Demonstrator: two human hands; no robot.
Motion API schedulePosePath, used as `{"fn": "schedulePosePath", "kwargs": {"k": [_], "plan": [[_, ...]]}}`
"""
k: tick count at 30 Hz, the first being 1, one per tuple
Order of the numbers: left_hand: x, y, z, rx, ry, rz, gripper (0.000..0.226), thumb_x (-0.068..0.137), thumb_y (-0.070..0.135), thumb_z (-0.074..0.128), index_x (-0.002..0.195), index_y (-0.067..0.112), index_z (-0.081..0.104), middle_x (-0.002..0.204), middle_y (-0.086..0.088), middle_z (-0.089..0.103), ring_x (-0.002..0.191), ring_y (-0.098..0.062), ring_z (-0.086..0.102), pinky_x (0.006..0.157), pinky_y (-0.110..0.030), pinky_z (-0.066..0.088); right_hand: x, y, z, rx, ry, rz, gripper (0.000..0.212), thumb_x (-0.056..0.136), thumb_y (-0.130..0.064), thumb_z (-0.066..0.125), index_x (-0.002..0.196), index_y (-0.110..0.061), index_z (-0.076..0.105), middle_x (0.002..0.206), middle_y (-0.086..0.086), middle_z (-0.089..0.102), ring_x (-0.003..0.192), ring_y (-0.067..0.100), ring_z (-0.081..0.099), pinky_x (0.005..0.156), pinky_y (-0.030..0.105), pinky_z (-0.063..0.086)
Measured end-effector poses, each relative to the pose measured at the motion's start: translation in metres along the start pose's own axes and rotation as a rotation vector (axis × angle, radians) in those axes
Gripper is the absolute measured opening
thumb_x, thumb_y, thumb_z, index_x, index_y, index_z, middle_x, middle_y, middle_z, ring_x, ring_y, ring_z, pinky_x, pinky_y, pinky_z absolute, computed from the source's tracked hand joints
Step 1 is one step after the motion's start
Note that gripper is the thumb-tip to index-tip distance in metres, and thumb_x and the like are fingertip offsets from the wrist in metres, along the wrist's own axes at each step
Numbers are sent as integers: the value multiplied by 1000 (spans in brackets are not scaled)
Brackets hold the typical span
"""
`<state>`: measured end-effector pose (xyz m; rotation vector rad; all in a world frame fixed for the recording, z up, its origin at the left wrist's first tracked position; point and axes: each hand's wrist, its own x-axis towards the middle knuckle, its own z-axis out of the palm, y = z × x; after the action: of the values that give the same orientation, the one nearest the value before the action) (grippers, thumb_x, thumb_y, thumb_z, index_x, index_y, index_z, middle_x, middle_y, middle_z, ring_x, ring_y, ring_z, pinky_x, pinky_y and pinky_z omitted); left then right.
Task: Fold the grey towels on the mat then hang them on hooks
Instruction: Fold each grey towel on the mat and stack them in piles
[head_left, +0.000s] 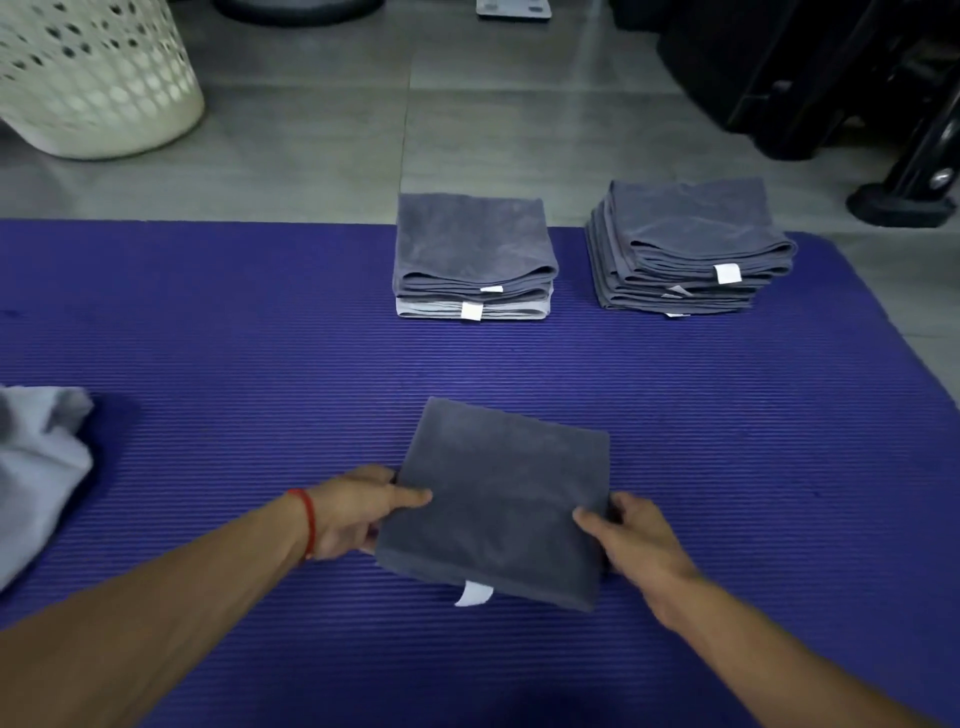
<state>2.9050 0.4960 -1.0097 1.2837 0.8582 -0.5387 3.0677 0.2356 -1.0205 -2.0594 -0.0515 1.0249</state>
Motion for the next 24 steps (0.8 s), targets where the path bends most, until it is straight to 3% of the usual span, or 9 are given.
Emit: {"fn": "schedulePosePath", "kwargs": {"k": [3, 7, 11, 13, 17, 20, 24], "plan": [[-10, 1, 7, 36, 83, 114, 34, 97, 35, 65, 128, 22, 61, 116, 4, 75, 108, -16, 71, 100, -45, 55, -7, 4, 13, -97, 48, -37, 20, 89, -33, 74, 105, -23, 68, 96, -10, 76, 87, 9, 73, 82, 35, 61], [-27, 13, 15, -6, 143, 180, 28, 101, 34, 58, 126, 20, 59, 112, -1, 76, 104, -22, 72, 97, -47, 56, -22, -12, 14, 147, 8, -69, 24, 95, -37, 67, 116, -31, 59, 109, -11, 72, 100, 10, 70, 86, 34, 58], [-49, 31, 19, -107, 104, 190, 30, 103, 26, 56, 123, 4, 60, 93, -22, 75, 75, -32, 72, 59, -35, 58, -34, -30, 3, 494, -88, 82, 28, 100, -31, 63, 122, -14, 56, 112, 7, 75, 98, 28, 74, 75, 41, 61], [-59, 43, 17, -127, 129, 197, 29, 103, 23, 56, 120, 0, 61, 88, -23, 74, 69, -29, 70, 53, -30, 55, -37, -45, -8, 569, -154, 82, 31, 99, -21, 64, 125, -5, 57, 110, 14, 76, 94, 32, 75, 67, 39, 61], [-68, 89, 6, -158, 199, 273, 24, 103, 19, 55, 113, -2, 64, 84, -26, 71, 63, -28, 69, 47, -28, 53, -30, -107, -33, 563, -175, -73, 22, 101, -9, 55, 114, 5, 65, 100, 23, 75, 76, 30, 76, 53, 31, 59], [-63, 144, -12, -197, 324, 422, 20, 103, 16, 55, 113, 0, 62, 82, -24, 71, 55, -29, 67, 40, -28, 51, -3, -177, -45, 569, -146, -261, 15, 99, -4, 54, 109, -1, 66, 85, 16, 76, 63, 23, 72, 49, 28, 58], [-31, 217, -50, -237, 567, 705, 23, 100, 20, 61, 116, 4, 61, 96, -15, 72, 66, -24, 71, 44, -30, 53, 60, -259, -50, 621, -73, -483, 25, 97, -8, 64, 120, -18, 60, 100, 1, 76, 82, 15, 76, 65, 28, 60]]}}
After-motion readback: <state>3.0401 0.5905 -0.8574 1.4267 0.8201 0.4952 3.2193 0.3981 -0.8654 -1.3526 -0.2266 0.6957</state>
